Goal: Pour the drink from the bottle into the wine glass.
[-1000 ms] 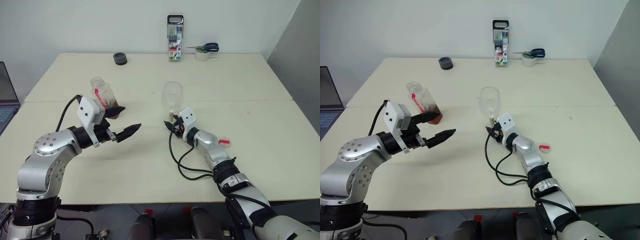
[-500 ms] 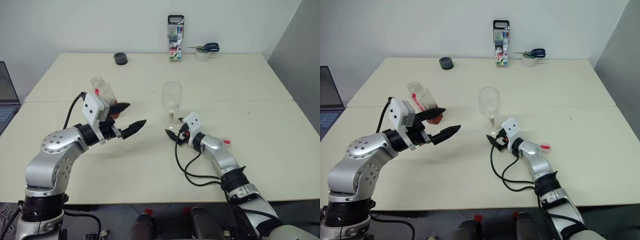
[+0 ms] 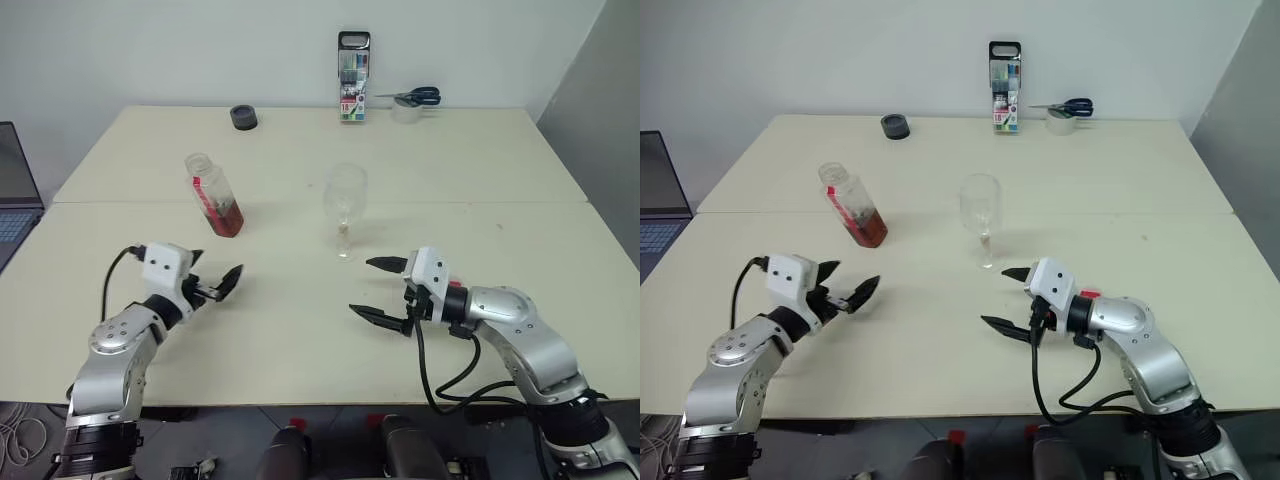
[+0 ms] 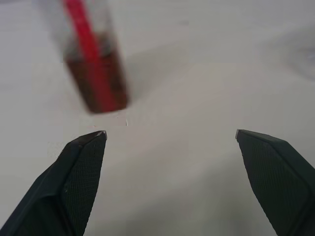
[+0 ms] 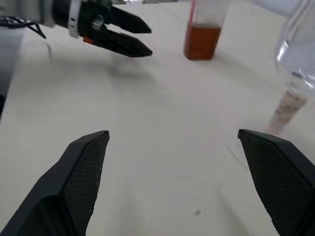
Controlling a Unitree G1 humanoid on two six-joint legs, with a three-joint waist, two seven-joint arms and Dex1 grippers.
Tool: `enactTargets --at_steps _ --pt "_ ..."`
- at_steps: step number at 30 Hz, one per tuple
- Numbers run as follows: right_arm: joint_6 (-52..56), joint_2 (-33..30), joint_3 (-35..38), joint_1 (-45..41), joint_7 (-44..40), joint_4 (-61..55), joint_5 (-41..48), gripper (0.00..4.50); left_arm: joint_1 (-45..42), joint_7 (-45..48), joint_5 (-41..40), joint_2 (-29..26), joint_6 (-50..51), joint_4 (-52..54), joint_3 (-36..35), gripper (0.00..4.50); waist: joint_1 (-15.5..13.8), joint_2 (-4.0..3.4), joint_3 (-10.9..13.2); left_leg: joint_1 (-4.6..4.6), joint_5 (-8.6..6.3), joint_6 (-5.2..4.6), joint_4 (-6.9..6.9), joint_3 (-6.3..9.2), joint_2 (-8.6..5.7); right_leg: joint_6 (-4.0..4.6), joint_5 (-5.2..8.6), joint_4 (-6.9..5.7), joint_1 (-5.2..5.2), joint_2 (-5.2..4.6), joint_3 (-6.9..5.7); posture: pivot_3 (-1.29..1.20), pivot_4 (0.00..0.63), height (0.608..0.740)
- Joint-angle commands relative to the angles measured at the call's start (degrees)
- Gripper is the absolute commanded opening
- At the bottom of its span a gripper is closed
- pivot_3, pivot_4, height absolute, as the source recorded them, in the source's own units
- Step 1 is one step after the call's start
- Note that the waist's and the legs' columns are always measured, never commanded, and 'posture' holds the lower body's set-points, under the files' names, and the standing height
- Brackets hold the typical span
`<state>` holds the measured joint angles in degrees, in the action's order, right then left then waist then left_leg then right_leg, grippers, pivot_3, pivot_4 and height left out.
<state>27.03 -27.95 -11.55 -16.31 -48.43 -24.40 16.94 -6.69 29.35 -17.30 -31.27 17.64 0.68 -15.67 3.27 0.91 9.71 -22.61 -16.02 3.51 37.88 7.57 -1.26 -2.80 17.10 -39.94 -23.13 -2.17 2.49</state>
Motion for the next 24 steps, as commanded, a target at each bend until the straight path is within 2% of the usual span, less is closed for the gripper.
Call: enactTargets --at_steps 1,11,16,24 --pt "4.2 0.1 1.6 -1.6 0.5 -5.3 4.5 4.47 -4.6 -0.9 -0.2 -0.7 -3.2 -4.9 -2.9 4.5 -0.6 0.01 0.0 0.0 0.0 0.0 0.03 0.01 -0.01 0.0 0.0 0.0 0.02 0.0 -0.03 0.0 0.15 0.74" --pt "7.4 1.6 2.5 -4.6 7.9 -6.4 4.6 4.47 -15.9 3.0 1.2 -3.2 -6.9 -17.4 -1.0 4.5 -1.4 0.04 0.0 -0.05 0.02 0.04 0.03 0.02 -0.04 0.0 0.0 0.02 0.0 -0.04 -0.08 0.0 0.15 0.74" --pt "8.4 1.3 1.8 -5.1 8.8 -7.6 5.1 4.47 -21.4 6.3 2.7 -3.6 -8.8 -23.4 1.9 4.5 -1.4 0.04 0.0 -0.05 0.02 0.04 0.04 0.01 -0.05 0.0 0.0 0.01 -0.01 -0.04 -0.08 0.0 0.15 0.74" --pt "9.0 0.9 1.3 -5.2 8.9 -8.3 5.2 4.47 -27.0 6.1 4.9 -2.9 -11.6 -29.7 3.5 4.5 -1.3 0.04 0.0 -0.07 0.02 0.04 0.04 0.02 -0.05 0.0 0.0 0.0 -0.03 -0.03 -0.1 0.0 0.15 0.74"
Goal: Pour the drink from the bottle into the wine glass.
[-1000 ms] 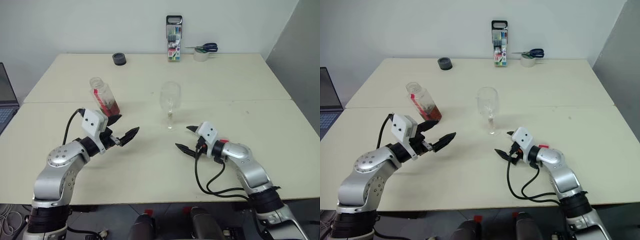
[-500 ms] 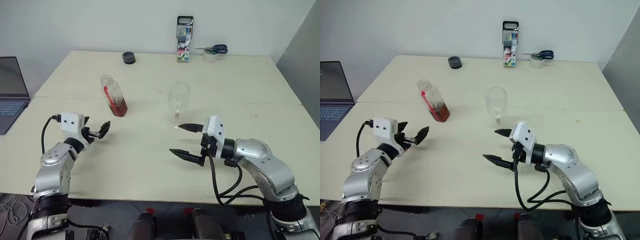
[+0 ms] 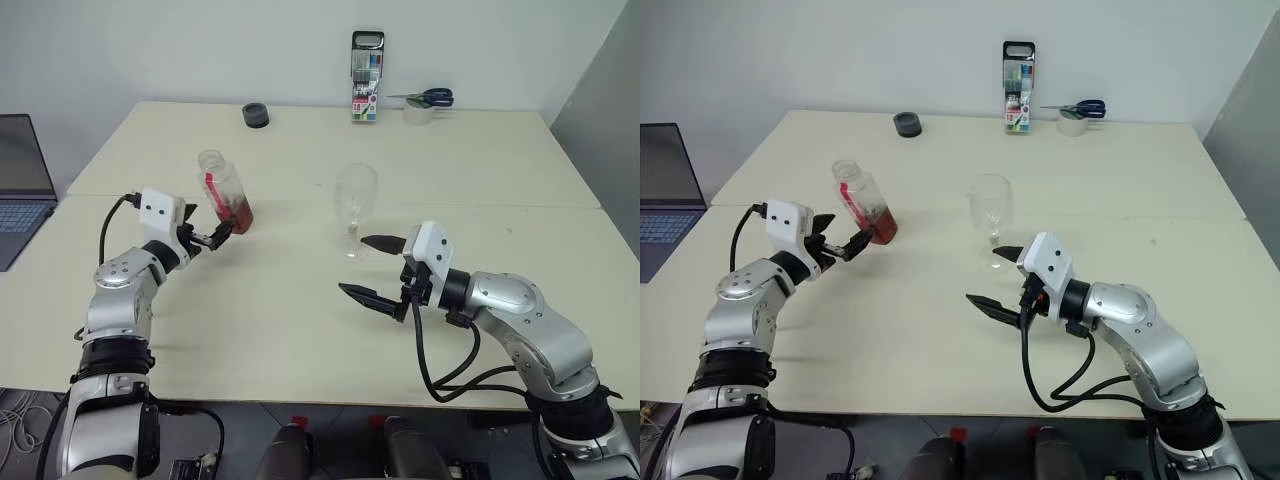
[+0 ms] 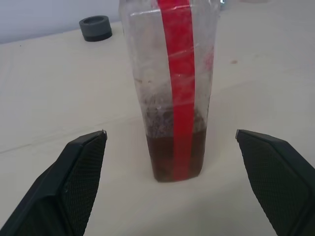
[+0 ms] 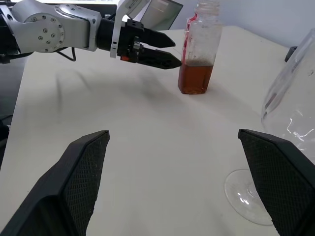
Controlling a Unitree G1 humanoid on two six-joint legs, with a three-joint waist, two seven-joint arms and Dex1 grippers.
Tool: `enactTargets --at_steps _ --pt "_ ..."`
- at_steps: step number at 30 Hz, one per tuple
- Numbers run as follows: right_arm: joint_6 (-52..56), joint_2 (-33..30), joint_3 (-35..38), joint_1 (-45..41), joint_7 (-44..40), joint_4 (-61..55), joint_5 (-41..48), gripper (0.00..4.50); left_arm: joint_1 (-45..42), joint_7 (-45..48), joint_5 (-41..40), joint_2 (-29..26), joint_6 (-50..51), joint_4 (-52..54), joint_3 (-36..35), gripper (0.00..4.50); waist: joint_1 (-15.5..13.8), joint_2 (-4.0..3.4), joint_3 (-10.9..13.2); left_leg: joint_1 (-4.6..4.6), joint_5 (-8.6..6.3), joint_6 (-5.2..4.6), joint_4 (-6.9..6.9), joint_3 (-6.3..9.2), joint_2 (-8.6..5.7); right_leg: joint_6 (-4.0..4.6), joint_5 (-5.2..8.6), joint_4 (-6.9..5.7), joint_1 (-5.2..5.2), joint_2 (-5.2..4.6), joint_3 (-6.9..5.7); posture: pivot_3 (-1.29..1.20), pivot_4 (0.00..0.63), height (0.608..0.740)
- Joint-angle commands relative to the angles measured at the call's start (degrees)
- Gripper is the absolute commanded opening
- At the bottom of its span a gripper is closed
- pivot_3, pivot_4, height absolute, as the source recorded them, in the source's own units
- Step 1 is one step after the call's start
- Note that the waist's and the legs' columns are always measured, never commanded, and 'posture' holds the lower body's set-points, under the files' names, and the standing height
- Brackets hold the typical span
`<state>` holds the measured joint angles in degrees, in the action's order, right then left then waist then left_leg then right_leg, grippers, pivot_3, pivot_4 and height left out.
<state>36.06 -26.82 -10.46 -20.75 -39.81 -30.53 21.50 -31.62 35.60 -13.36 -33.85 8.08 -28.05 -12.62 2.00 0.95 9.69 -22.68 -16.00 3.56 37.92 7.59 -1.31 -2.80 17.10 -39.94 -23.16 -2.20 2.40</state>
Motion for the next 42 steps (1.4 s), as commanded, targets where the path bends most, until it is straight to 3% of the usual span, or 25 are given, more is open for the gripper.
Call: enactTargets --at_steps 1,10,17,27,30,36,38,42 --pt "0.0 -0.2 0.2 -0.7 0.2 -2.2 0.6 4.47 -2.8 -0.3 1.2 -0.2 -2.6 -1.8 0.5 4.5 0.0 0.0 0.0 0.0 0.0 0.0 0.0 0.01 0.0 0.0 0.0 0.0 0.0 0.0 -0.01 0.0 0.15 0.74" --pt "0.0 -0.2 0.5 -1.2 -0.3 -2.4 1.2 4.47 -9.3 0.1 2.2 0.1 -6.3 -10.9 1.1 4.5 0.0 0.01 0.0 -0.04 0.0 0.0 0.02 -0.01 -0.02 0.0 0.0 0.0 -0.01 0.0 -0.04 0.0 0.15 0.74" --pt "1.2 2.5 3.8 -3.9 0.5 -3.0 6.8 4.47 -15.8 0.4 3.7 0.8 -9.5 -19.6 1.6 4.5 0.2 0.02 0.0 -0.06 0.02 0.03 0.03 -0.01 -0.04 0.0 0.0 -0.02 -0.02 0.0 -0.07 0.0 0.15 0.74" --pt "-0.6 1.5 2.3 -4.4 1.3 -3.3 4.9 4.47 -21.3 0.9 4.6 1.9 -12.8 -27.5 2.0 4.5 0.7 0.03 0.0 -0.12 0.03 0.05 0.03 0.0 -0.08 0.0 0.0 -0.02 -0.04 0.0 -0.1 0.0 0.15 0.74" --pt "-0.5 1.4 2.4 -4.3 1.5 -3.4 4.7 4.5 -22.0 0.4 4.9 2.2 -13.0 -29.0 1.9 3.88 0.8 0.03 0.0 -0.13 0.03 0.05 0.03 0.0 -0.09 0.0 0.0 -0.02 -0.04 0.0 -0.1 0.0 0.15 0.74" --pt "-0.5 1.1 2.5 -4.1 1.7 -3.3 4.5 4.5 -21.3 -0.1 4.7 2.5 -12.3 -29.3 1.7 2.05 1.3 0.03 0.0 -0.11 0.04 0.07 0.03 0.04 -0.07 0.0 0.0 -0.03 -0.05 0.0 -0.09 0.0 0.15 0.74" --pt "-0.6 1.1 2.4 -4.1 1.8 -3.1 4.4 4.5 -20.8 -0.2 4.6 2.6 -12.1 -29.1 1.6 1.83 1.3 0.03 0.0 -0.11 0.04 0.07 0.03 0.05 -0.07 0.0 0.0 -0.04 -0.05 0.0 -0.08 0.0 0.15 0.74" --pt "-1.0 1.1 3.1 -3.9 2.5 -3.4 4.1 4.5 -20.8 0.8 5.1 3.5 -13.6 -25.5 2.9 1.82 1.3 0.03 0.0 -0.11 0.04 0.07 0.03 0.05 -0.07 0.0 0.0 -0.04 -0.05 0.0 -0.08 0.0 0.15 0.74"
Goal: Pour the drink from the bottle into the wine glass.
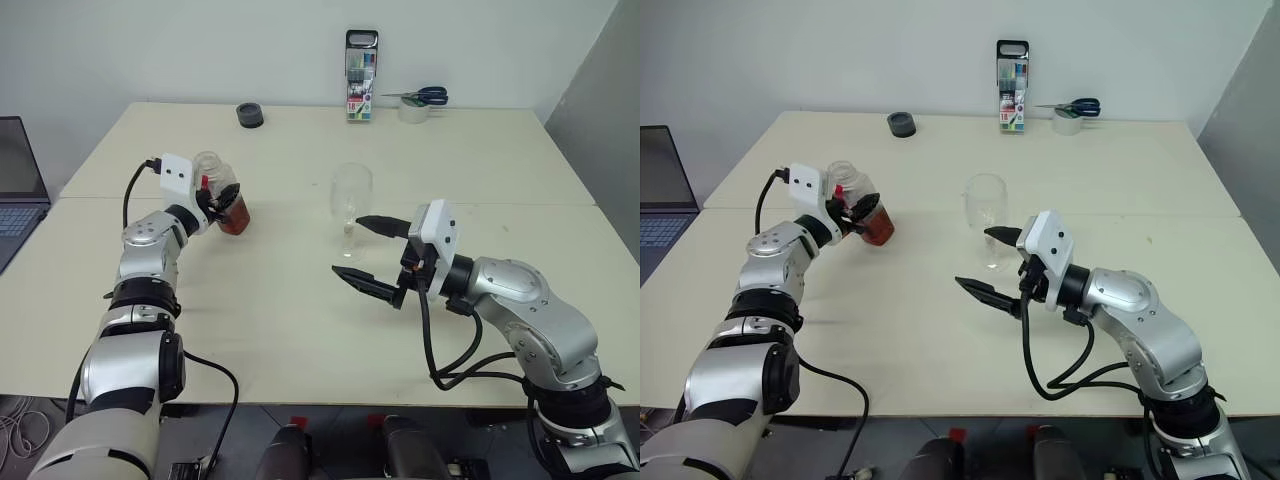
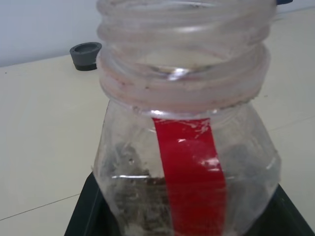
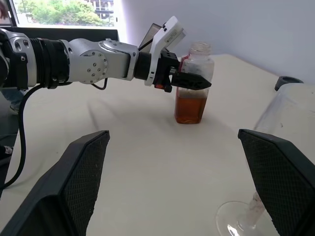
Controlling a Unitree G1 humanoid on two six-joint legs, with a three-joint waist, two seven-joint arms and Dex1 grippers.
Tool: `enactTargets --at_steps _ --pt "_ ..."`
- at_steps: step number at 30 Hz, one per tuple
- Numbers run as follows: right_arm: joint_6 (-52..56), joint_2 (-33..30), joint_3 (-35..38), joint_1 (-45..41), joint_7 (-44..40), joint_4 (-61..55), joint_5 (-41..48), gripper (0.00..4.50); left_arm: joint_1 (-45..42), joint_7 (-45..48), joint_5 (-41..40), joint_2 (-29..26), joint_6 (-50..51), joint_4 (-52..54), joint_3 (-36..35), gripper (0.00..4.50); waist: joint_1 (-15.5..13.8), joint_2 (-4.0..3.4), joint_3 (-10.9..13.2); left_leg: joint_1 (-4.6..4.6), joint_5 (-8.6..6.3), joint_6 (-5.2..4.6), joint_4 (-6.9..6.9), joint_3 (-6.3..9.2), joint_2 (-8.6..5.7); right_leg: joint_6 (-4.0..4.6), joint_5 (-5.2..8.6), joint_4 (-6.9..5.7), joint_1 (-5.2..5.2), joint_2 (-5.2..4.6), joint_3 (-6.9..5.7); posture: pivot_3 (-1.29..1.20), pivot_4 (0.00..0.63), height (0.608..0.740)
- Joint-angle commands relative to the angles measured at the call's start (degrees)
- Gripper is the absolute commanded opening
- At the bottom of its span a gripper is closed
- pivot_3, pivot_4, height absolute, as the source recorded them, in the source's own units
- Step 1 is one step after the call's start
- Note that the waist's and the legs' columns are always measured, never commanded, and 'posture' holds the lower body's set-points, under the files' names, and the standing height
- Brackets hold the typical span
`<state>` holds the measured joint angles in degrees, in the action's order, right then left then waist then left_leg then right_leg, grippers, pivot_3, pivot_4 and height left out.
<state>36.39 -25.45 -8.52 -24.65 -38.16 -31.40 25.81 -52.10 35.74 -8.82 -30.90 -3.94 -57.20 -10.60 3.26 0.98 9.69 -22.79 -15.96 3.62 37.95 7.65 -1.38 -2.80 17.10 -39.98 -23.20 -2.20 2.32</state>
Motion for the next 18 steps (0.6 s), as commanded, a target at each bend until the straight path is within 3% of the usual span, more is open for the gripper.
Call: enactTargets --at_steps 1,8,18 --pt "-1.1 -0.4 1.7 0.1 1.1 -2.9 0.1 4.5 -0.9 0.6 1.7 0.7 -2.5 4.8 2.1 1.82 -0.1 0.0 0.0 -0.01 0.01 0.01 0.0 0.01 0.0 0.0 0.0 0.0 0.0 0.0 0.0 0.0 0.15 0.74" --pt "3.4 -1.3 6.1 0.9 4.6 -5.1 2.9 4.5 -6.5 -0.4 11.8 1.8 -11.0 11.5 11.9 1.82 -0.7 0.09 0.1 -0.13 0.08 0.14 0.05 0.02 -0.07 0.0 0.0 0.04 0.0 -0.02 -0.02 0.0 0.15 0.74" --pt "7.4 -0.8 10.2 0.3 10.7 -5.4 4.1 4.5 -15.3 -8.2 24.1 2.7 -25.6 7.2 20.7 1.82 0.0 0.09 0.1 -0.09 0.06 0.11 -0.01 -0.13 -0.05 0.0 0.0 0.02 -0.02 0.0 0.02 0.0 0.15 0.74"
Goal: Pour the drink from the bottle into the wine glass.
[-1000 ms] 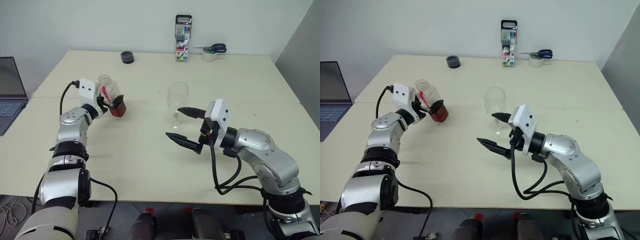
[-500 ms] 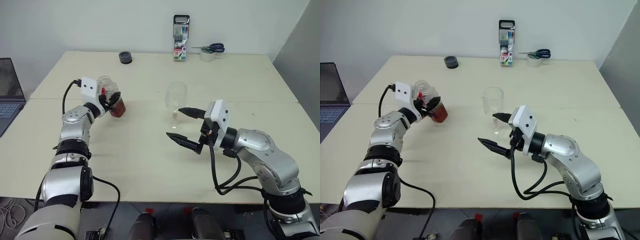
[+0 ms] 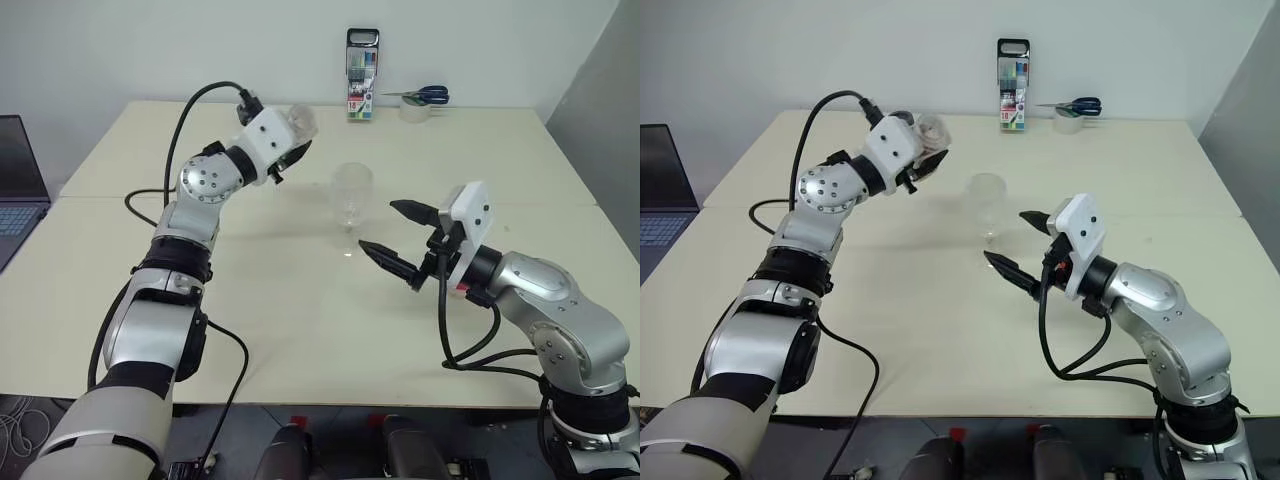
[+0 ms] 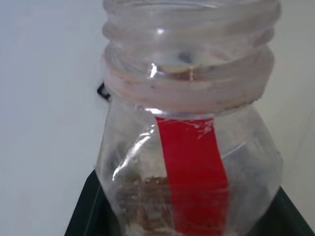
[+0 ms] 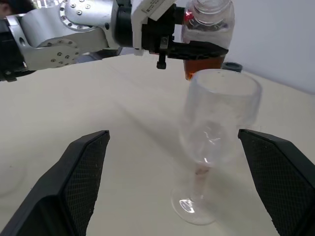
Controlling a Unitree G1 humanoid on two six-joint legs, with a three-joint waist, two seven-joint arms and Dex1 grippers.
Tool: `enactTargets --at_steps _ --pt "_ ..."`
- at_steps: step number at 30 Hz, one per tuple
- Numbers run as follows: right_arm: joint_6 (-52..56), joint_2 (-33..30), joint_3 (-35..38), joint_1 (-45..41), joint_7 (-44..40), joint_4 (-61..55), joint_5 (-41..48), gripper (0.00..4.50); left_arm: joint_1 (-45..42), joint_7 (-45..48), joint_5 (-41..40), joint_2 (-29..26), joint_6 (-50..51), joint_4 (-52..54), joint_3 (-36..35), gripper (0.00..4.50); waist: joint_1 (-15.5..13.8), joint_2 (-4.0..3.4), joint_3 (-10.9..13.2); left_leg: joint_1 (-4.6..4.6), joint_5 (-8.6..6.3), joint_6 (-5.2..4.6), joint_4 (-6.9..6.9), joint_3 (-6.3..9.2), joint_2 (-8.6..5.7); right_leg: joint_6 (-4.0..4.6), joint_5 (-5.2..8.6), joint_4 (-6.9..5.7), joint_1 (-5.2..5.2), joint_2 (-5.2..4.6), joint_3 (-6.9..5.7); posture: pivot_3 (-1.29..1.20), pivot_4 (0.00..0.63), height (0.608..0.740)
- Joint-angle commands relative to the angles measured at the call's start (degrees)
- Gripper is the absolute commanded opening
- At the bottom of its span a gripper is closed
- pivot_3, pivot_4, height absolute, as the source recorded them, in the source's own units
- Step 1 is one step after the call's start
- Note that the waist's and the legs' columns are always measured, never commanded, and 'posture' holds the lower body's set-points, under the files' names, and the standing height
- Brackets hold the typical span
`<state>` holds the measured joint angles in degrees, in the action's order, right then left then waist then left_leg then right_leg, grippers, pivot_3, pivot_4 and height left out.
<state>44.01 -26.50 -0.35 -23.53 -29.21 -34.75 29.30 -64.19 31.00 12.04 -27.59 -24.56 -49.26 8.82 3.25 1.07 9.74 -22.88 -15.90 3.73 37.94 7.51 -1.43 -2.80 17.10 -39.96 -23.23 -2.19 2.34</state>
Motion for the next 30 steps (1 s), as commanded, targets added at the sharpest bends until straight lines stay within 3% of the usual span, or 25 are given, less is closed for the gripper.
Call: enactTargets --at_steps 1,8,19,30 --pt "-0.7 0.4 2.2 -0.9 2.5 -1.9 0.1 4.5 -3.8 -4.3 4.4 -0.7 -6.5 -1.5 2.0 1.81 0.0 0.0 0.0 0.0 -0.07 -0.13 0.0 0.0 0.0 0.0 0.0 -0.01 0.0 0.0 0.0 0.0 0.15 0.74" --pt "-6.0 1.4 0.5 -0.6 6.0 -0.3 -5.6 4.5 -7.1 -11.1 11.6 -1.5 -14.5 -6.4 5.9 1.81 0.0 0.01 0.0 -0.02 -0.08 -0.14 0.01 -0.02 -0.04 0.0 0.0 0.0 -0.01 -0.01 0.01 0.0 0.15 0.74" --pt "-4.8 0.5 1.6 0.5 2.1 -0.6 -1.6 4.5 -9.3 -20.4 19.5 -2.7 -19.9 -9.5 9.9 1.81 0.0 0.01 0.0 -0.02 -0.08 -0.14 0.01 -0.02 -0.06 -0.01 0.0 -0.01 -0.01 0.0 0.0 0.0 0.15 0.74" --pt "-3.1 -7.5 8.4 0.5 -5.3 2.1 5.4 4.5 -11.9 -26.3 24.3 -3.1 -20.9 -11.8 12.7 1.81 0.0 0.02 0.0 -0.03 -0.1 -0.18 0.02 -0.04 -0.08 -0.01 0.0 -0.02 0.0 -0.01 0.01 0.0 0.15 0.74"
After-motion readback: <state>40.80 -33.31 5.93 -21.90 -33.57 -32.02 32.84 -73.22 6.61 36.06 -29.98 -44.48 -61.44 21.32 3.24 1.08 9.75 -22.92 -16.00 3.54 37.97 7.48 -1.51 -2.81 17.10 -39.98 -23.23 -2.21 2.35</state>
